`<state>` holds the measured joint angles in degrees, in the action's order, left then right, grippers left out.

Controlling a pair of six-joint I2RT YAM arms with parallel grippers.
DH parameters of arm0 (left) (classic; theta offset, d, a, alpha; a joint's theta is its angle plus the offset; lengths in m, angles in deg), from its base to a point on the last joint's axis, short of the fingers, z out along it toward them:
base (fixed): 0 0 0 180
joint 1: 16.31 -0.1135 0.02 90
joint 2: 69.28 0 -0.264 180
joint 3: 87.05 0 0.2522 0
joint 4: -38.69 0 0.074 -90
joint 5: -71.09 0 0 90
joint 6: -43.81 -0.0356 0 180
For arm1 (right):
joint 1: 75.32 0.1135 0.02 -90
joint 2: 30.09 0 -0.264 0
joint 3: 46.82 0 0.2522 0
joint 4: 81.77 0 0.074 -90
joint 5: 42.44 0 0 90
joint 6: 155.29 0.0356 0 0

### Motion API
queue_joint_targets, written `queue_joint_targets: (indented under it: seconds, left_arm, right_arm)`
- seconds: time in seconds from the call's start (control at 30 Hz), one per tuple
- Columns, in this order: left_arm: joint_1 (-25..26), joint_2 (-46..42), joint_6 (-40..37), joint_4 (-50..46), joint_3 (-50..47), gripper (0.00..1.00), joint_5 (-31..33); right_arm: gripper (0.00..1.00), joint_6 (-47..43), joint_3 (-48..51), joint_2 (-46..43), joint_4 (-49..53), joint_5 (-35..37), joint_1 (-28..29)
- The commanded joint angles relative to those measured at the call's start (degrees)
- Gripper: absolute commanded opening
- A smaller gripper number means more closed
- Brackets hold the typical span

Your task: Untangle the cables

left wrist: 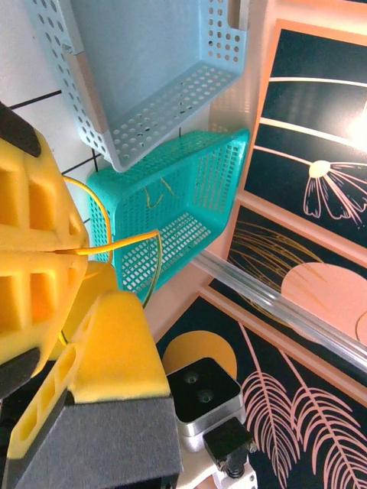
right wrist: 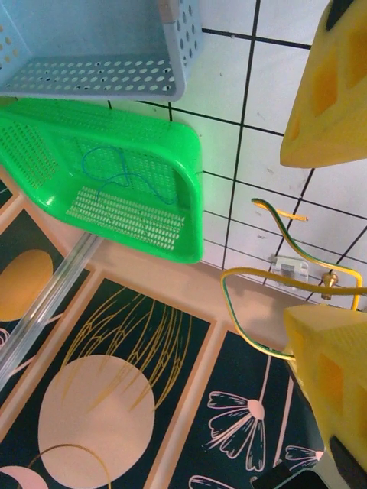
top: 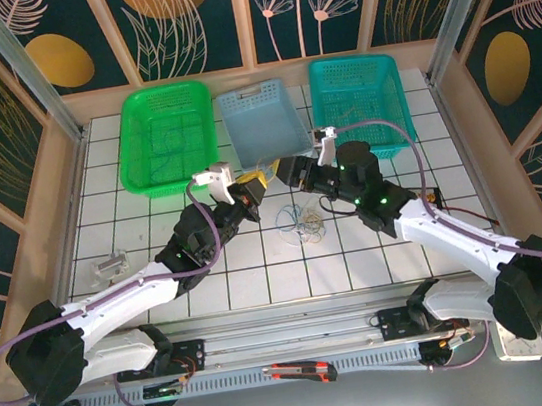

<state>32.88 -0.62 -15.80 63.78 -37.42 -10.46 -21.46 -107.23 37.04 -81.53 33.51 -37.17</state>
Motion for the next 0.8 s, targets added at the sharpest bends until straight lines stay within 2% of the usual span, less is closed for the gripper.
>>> queue_joint_targets:
  seconds: [0.0,0.33,0.77]
  left_arm:
    - [-0.1,-0.2,-0.8,2.8,-0.7,0.0,0.5]
    - [-0.1,-0.5,-0.9,3.2,-0.9,0.0,0.6]
    - [-0.1,-1.1,-1.0,3.0,-1.0,0.0,0.8]
  right_arm:
    - [0.47,-0.4,-1.3,-0.2,-1.0,2.6,0.3]
    - [0.31,-0.5,0.6,-0.8,0.2,4.2,-0.4]
    - [0.28,-0.4,2.1,-0.2,0.5,3.8,-0.5]
